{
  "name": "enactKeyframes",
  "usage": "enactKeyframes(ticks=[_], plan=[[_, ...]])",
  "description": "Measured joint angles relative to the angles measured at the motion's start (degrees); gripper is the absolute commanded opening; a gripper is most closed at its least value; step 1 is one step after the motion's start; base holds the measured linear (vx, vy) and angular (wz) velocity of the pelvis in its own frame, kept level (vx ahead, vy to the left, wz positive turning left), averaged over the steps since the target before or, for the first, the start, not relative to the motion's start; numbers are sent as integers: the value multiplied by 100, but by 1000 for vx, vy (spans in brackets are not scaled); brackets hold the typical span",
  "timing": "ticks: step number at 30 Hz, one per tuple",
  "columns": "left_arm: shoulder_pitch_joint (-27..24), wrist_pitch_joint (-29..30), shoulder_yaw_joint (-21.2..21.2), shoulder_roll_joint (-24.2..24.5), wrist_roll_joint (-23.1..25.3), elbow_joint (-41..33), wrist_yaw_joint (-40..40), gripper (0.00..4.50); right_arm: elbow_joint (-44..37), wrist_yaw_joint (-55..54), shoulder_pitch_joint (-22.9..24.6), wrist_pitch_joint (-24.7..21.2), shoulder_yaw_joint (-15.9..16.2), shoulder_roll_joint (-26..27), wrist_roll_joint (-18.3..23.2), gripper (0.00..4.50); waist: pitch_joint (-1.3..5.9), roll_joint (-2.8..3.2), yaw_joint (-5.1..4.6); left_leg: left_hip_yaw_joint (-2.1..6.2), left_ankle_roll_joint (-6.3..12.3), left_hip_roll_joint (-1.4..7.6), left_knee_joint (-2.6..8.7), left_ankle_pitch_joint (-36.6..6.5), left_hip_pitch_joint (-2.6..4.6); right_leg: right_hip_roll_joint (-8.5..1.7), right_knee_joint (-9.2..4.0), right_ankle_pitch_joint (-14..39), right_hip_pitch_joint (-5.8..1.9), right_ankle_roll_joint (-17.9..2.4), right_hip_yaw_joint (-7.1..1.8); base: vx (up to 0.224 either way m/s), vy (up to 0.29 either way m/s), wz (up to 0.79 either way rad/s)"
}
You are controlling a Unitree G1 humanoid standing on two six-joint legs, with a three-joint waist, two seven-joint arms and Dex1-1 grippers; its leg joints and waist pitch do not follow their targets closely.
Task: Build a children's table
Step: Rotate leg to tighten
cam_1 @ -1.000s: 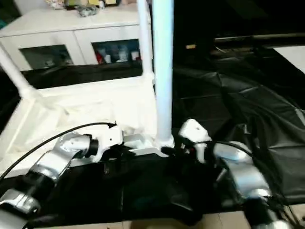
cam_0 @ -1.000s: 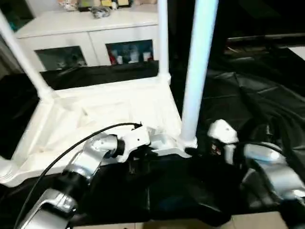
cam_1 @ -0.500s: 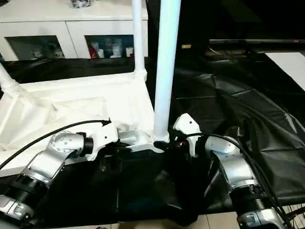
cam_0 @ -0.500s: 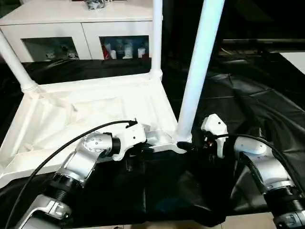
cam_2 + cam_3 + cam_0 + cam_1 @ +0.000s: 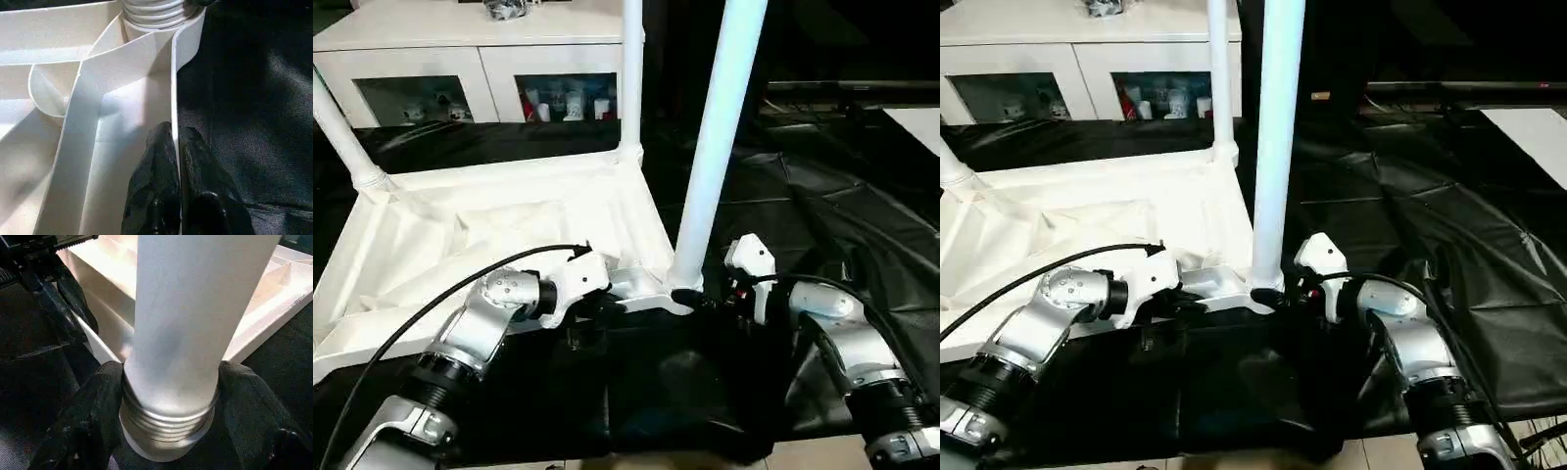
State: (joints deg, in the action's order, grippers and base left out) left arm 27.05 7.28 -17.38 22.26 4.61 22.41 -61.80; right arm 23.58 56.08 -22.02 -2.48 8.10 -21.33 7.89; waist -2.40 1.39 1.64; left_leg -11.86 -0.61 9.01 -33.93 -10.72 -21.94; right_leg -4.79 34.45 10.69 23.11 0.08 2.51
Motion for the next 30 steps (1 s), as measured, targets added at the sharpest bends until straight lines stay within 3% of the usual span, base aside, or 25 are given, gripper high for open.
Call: enactKeyframes(ticks=[13,15,17,23,30], plan=[[11,10,6,39,-27,33,-48,0,188,52,-41,268,-11,64,-65,262,1,-4,4,0,0,2,-2,0,5,2,5,-3,0,-5,1,0,0,0],[17,5,7,43,-28,47,-48,0,199,59,-41,203,-50,101,-39,332,1,-4,5,0,-1,4,-4,1,6,2,6,-6,0,-10,1,0,0,0],[32,0,2,35,-28,65,-50,0,199,56,-50,176,-70,143,28,334,1,-3,9,0,-1,4,-7,1,6,2,6,-7,0,-11,1,0,0,0],[91,-38,-99,-22,-27,90,-66,0,197,78,-260,287,48,272,50,334,5,1,119,0,-2,4,-11,0,0,0,1,-7,-2,-11,3,0,0,0],[95,-100,-103,-8,-28,134,-116,0,197,200,-257,282,62,193,43,292,5,1,139,0,-2,6,-12,1,3,0,6,-7,-2,-11,8,0,0,0]])
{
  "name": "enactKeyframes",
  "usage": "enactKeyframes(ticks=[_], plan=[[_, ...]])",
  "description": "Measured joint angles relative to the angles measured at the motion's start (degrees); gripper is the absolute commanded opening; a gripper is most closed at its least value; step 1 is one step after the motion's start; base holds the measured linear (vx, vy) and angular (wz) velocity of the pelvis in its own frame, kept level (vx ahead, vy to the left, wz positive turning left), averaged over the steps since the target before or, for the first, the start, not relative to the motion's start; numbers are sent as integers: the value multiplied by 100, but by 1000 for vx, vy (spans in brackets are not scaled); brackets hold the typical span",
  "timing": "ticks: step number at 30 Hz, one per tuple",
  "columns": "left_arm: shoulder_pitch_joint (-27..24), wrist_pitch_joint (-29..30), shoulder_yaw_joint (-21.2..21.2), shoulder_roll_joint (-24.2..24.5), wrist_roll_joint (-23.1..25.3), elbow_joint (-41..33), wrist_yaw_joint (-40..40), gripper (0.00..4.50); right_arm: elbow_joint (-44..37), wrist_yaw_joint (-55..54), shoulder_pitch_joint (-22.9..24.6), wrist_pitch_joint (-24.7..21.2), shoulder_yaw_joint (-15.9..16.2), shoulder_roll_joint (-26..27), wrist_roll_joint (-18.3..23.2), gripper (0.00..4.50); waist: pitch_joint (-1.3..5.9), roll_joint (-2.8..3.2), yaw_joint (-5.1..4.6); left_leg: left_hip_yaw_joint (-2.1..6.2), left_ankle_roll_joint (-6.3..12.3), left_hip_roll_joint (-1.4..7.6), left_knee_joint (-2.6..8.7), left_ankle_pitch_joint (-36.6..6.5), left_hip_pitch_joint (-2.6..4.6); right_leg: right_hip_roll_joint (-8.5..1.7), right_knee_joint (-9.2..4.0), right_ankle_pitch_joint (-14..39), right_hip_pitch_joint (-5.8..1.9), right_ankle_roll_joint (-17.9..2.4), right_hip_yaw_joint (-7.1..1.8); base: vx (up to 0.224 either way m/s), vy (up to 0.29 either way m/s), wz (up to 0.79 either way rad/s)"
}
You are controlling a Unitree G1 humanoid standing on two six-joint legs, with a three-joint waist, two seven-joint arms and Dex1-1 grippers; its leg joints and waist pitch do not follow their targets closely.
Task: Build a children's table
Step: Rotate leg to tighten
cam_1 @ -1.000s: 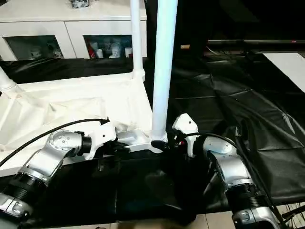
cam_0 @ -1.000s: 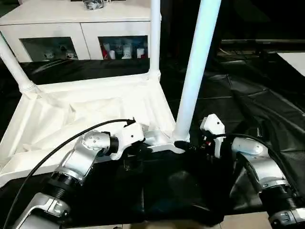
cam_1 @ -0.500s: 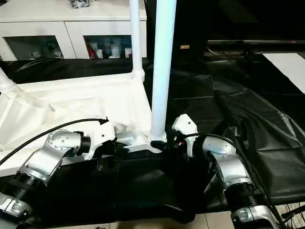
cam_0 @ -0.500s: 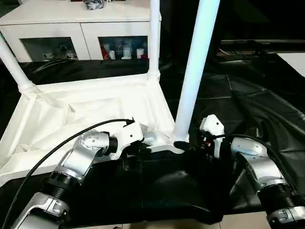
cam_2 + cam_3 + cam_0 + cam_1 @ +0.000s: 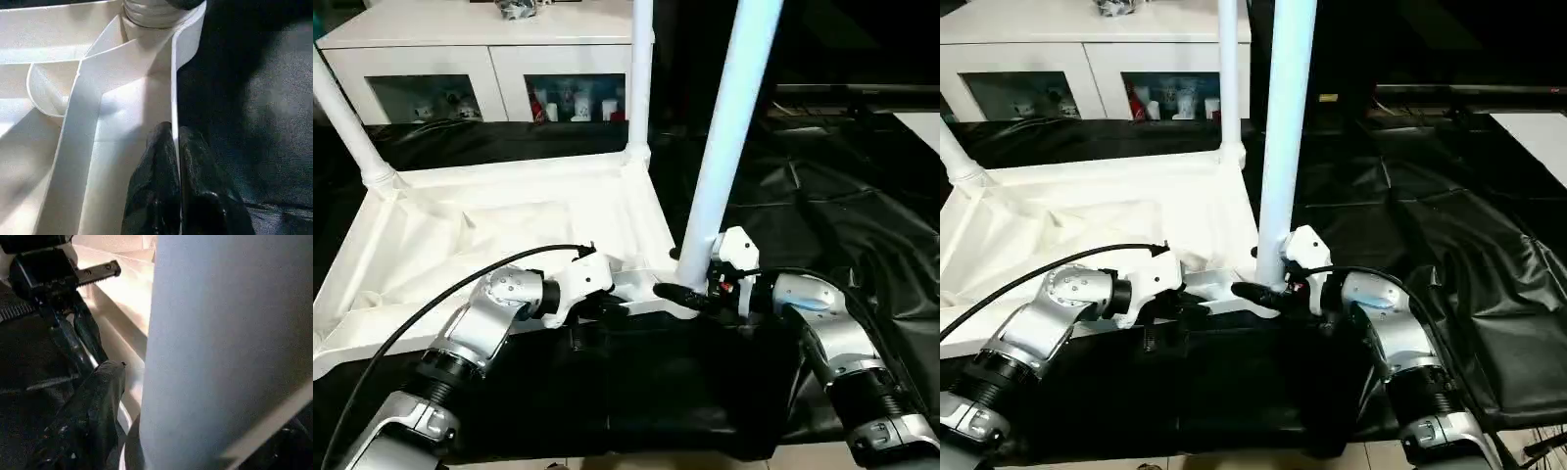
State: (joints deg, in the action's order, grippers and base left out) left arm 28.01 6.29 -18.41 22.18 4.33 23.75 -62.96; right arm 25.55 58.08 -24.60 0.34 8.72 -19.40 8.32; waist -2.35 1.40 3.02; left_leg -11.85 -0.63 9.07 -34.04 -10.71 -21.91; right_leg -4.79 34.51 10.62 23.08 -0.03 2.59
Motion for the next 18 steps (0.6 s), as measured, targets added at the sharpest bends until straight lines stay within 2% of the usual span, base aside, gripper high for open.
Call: enactKeyframes(ticks=[4,10,11,18], plan=[[6,-15,-13,2,-2,11,-4,0,2,-7,3,104,77,-152,-168,292,0,-1,4,0,-1,0,-3,0,0,0,0,0,-2,0,-1,0,0,0],[52,-44,-42,-1,-2,80,-7,0,28,56,6,82,69,-222,-167,292,1,0,17,0,-1,0,-4,0,0,0,1,0,-3,0,-1,0,0,0],[62,-49,-47,-1,-3,96,-10,0,15,75,6,43,63,-231,-157,317,1,1,19,0,-1,0,-5,0,1,0,1,0,-3,0,-1,0,0,0],[99,-82,-50,-4,-10,181,-14,0,43,-2,29,48,100,-241,-247,329,3,4,14,1,-3,0,-8,0,4,0,11,-1,-3,-1,-1,0,0,0]])
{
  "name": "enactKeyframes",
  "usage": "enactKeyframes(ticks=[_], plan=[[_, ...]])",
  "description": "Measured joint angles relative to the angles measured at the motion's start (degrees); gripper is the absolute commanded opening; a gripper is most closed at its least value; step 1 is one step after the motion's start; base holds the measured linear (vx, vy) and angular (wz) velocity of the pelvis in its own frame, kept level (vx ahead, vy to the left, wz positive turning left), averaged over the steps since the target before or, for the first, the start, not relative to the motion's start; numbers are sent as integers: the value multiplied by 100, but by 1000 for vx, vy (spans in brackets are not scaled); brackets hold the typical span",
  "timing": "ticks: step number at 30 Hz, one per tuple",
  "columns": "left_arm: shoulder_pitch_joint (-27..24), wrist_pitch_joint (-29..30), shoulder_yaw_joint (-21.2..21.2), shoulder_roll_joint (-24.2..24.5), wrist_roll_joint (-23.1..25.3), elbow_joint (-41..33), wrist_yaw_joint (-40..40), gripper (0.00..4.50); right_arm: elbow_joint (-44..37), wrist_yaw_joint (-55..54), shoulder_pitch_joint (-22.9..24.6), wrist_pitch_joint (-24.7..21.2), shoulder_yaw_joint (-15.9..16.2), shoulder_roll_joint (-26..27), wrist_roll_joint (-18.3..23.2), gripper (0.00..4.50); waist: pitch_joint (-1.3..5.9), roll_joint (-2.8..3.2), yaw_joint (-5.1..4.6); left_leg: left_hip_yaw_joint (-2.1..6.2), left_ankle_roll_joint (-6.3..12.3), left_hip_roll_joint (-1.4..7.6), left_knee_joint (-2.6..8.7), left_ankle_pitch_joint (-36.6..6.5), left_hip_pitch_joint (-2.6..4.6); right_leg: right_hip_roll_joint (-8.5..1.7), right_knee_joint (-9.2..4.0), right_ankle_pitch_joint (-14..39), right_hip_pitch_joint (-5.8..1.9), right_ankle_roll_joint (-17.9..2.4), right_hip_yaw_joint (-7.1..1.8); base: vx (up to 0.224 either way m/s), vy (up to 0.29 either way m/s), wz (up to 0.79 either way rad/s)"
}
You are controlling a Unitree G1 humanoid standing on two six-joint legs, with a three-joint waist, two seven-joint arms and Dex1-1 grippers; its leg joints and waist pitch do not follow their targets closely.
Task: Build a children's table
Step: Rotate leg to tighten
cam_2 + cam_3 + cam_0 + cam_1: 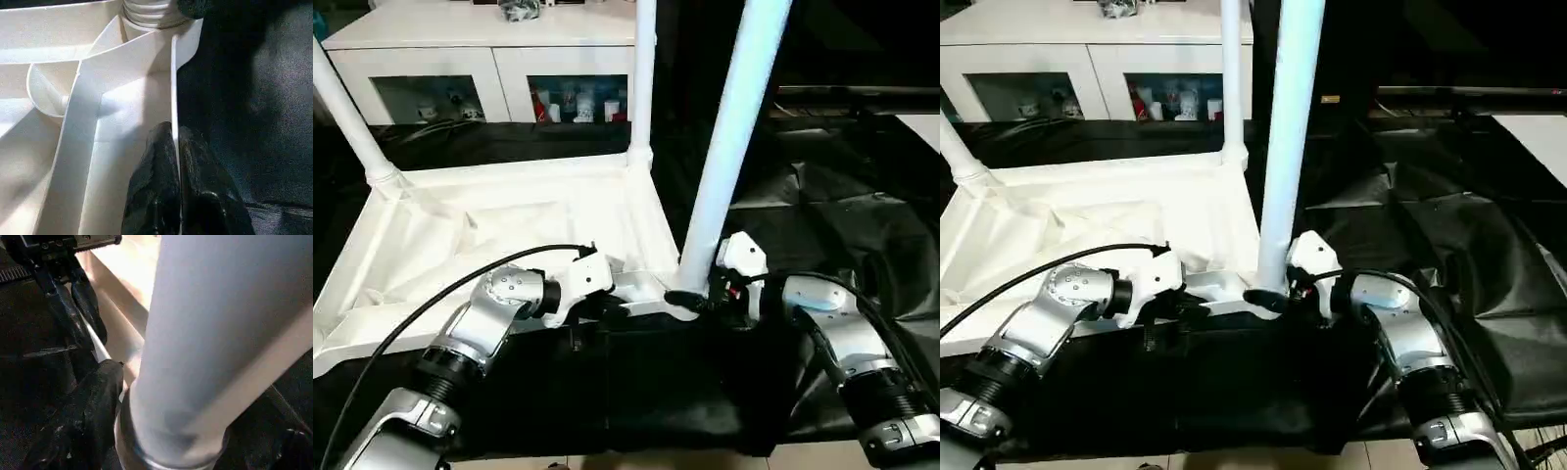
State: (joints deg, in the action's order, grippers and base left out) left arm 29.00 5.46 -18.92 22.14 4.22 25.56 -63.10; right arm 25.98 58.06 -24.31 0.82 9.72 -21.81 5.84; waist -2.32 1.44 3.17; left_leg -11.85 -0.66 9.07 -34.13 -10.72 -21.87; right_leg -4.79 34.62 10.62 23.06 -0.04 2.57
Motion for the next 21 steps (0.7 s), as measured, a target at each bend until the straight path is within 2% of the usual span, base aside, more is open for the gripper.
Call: enactKeyframes(ticks=[5,6,11,21], plan=[[25,-40,-5,0,-5,65,-22,0,2,-9,1,-25,3,8,7,329,3,6,-2,0,-1,0,-1,0,2,0,3,0,0,0,0,0,0,0],[29,-42,-6,0,-4,71,-26,0,2,-11,1,-38,-3,16,13,300,3,6,-1,1,-1,0,-1,0,2,0,4,0,0,0,0,0,0,0],[44,-71,-14,2,-5,108,-43,0,2,-20,1,-72,-23,21,30,266,7,14,2,1,-1,0,-1,0,3,0,6,0,0,0,0,0,0,0],[47,-82,-22,10,-5,116,-62,0,0,-6,14,-69,-18,17,38,259,8,15,4,1,-1,0,-1,0,4,0,7,0,0,0,0,0,0,0]])
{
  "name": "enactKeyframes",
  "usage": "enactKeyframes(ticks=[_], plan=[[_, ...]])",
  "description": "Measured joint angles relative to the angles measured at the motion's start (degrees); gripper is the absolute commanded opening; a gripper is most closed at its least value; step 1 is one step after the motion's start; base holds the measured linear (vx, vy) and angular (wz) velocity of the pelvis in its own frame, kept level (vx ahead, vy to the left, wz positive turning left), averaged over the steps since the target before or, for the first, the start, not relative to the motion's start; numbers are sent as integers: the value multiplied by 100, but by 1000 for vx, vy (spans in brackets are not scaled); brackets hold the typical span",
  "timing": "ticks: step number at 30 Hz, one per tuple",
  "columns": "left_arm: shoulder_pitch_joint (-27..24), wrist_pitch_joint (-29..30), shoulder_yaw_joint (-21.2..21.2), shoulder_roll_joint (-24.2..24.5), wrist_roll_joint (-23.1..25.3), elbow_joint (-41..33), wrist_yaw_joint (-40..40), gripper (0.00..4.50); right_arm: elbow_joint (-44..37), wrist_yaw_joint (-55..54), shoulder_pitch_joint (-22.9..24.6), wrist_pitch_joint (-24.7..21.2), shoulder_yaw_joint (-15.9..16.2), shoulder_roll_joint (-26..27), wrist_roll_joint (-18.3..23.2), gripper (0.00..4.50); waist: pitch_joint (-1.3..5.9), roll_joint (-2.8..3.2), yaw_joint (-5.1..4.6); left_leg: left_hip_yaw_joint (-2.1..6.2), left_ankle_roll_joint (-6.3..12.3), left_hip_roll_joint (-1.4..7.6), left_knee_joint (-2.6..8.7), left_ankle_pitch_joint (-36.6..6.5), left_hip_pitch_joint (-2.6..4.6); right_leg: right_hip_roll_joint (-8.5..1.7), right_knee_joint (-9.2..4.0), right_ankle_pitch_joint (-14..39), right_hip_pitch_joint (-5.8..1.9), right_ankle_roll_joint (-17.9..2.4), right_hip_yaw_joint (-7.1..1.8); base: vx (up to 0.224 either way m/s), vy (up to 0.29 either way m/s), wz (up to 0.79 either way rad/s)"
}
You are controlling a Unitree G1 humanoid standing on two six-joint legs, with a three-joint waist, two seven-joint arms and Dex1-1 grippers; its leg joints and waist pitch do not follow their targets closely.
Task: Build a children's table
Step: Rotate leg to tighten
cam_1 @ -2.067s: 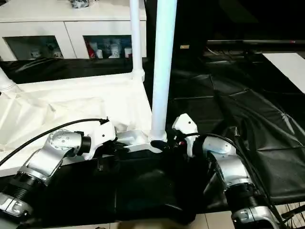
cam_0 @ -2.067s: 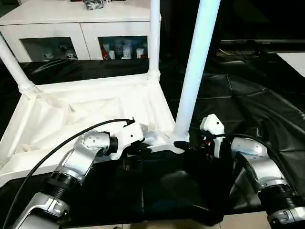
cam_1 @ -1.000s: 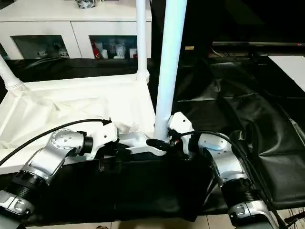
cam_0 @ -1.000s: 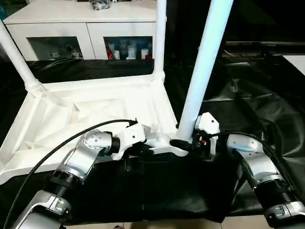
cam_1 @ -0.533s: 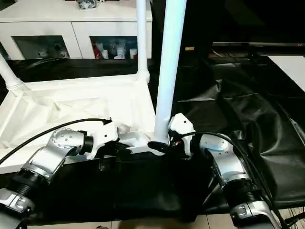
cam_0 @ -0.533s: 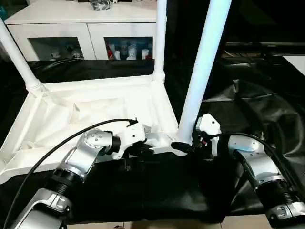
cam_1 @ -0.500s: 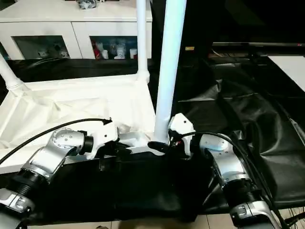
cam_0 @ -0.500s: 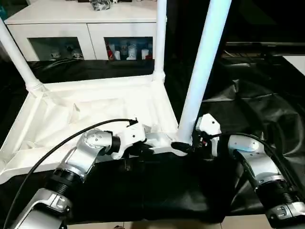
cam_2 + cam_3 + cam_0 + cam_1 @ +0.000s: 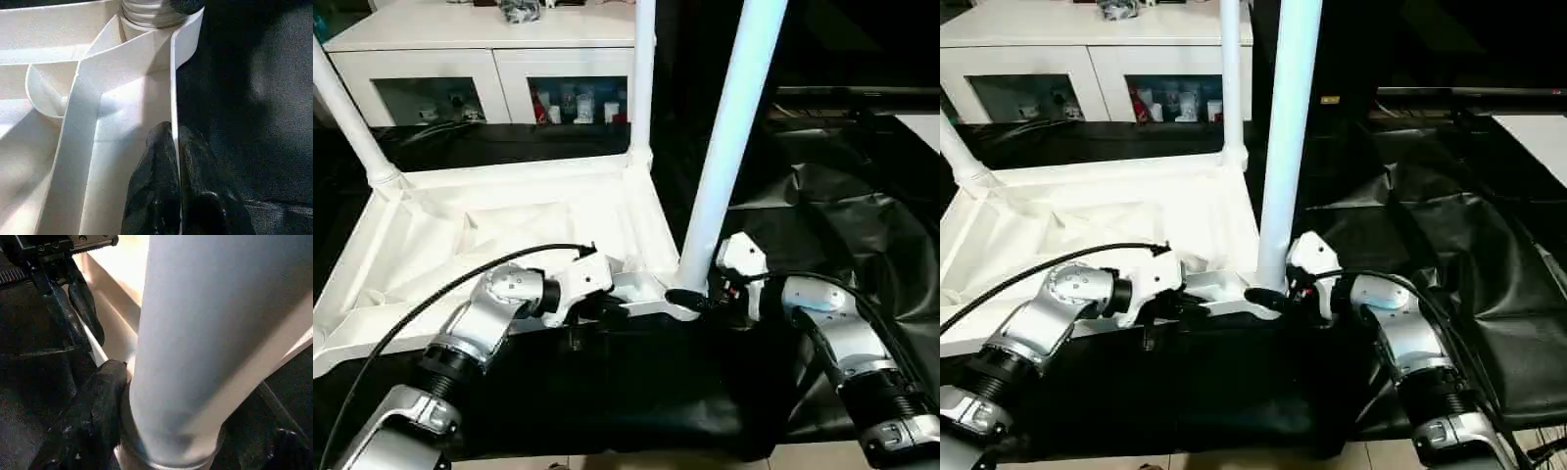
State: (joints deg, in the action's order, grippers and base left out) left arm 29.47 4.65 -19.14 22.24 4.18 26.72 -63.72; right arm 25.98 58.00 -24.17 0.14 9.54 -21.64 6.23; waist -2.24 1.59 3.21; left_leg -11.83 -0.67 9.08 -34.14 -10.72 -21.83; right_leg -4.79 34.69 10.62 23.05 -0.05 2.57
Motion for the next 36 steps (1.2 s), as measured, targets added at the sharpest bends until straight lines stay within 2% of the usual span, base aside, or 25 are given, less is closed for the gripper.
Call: enactKeyframes(ticks=[6,11,14,18,24,27,30,31,32,34,36], plan=[[-11,61,20,-3,-7,-8,45,0,39,-190,-1,-27,-14,86,-26,259,1,-4,-17,0,0,0,0,0,6,0,1,0,-2,0,-1,0,0,0],[81,244,136,-222,68,235,505,0,300,-1401,4,-99,-251,687,-147,259,-2,-18,-107,0,-4,-3,0,-1,60,-3,2,10,-37,16,-6,0,0,0],[170,353,125,-432,131,362,765,0,338,-1943,19,-166,-311,867,-214,258,-3,-22,-118,0,-12,-16,0,-7,77,-20,-5,14,-46,23,-3,0,0,0],[477,681,116,-902,323,727,1344,0,506,-3182,-80,-373,-521,1344,-440,258,-6,-20,-136,16,-11,-17,6,-8,81,-21,-102,15,-47,24,20,0,0,0],[895,1253,125,-1541,424,1201,2168,0,733,-4880,-459,-980,-836,1906,-692,258,-31,-9,-151,44,-6,-36,26,-10,88,-55,-288,16,-113,26,104,-22,34,-3],[937,1297,122,-1588,452,1243,2211,0,715,-4958,-489,-1083,-840,1926,-761,258,-37,-10,-147,52,-5,-42,56,-11,84,-62,-379,16,-134,26,127,-7,17,-2],[938,1296,116,-1590,451,1234,2199,0,659,-4894,-444,-1051,-876,1923,-748,258,-37,-11,-140,52,-4,-62,64,-11,85,-71,-388,16,-131,26,113,0,0,0],[938,1296,109,-1582,452,1223,2192,0,629,-4824,-409,-1008,-917,1911,-708,293,-36,-11,-128,52,-4,-64,69,-11,84,-73,-387,16,-129,26,112,0,0,0],[937,1296,103,-1571,451,1219,2180,0,613,-4786,-380,-970,-926,1895,-687,293,-36,-11,-122,51,-4,-65,73,-11,84,-73,-387,16,-127,26,111,0,0,0],[914,1226,85,-1477,451,1166,2117,0,334,-4373,-203,-912,-921,1762,-497,328,-38,-12,-114,45,-4,-66,99,-11,83,-73,-386,15,-121,26,108,0,0,0],[931,1191,138,-1362,447,1156,2117,0,48,-3987,-127,-887,-884,1766,-332,338,-38,-15,-141,48,-2,-65,107,-8,68,-72,-358,4,-113,11,109,0,0,0]])
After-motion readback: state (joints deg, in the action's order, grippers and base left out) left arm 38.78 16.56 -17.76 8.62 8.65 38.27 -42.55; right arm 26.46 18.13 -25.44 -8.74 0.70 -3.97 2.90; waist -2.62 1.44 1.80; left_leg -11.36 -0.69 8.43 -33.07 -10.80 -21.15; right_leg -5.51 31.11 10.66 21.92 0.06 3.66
